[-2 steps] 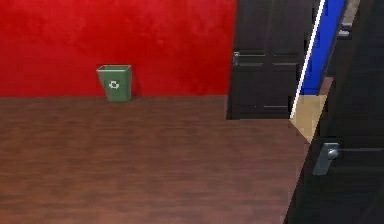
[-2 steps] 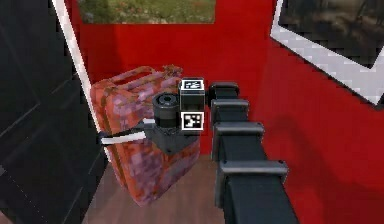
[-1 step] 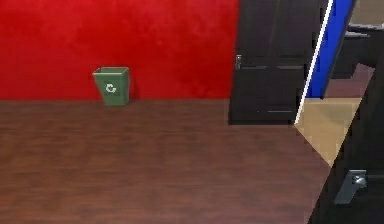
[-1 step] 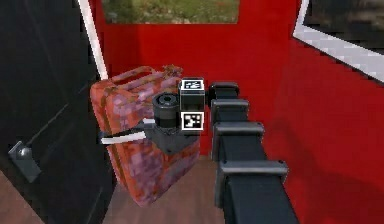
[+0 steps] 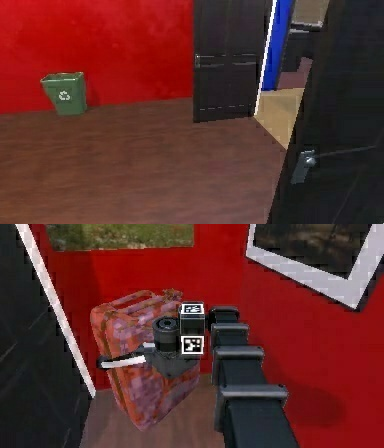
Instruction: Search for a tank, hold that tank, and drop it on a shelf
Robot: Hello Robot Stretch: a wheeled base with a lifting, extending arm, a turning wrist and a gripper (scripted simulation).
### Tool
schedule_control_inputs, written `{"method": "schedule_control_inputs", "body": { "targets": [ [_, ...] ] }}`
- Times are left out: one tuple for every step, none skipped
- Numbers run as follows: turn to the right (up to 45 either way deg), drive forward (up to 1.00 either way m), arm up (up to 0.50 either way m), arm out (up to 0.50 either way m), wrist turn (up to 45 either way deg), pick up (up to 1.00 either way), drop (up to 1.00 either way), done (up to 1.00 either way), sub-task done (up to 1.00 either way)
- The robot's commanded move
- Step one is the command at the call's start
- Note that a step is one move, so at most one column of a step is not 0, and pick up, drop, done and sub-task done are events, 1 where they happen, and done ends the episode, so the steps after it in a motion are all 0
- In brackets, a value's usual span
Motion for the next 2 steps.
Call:
{"method": "schedule_control_inputs", "body": {
  "targets": [
    [0.0,0.55,0.00,0.00,0.0,0.00,0.00,0.00,0.00],
    [6.0,0.00,0.00,0.00,0.0,0.00,0.00,0.00,0.00]
  ]
}}
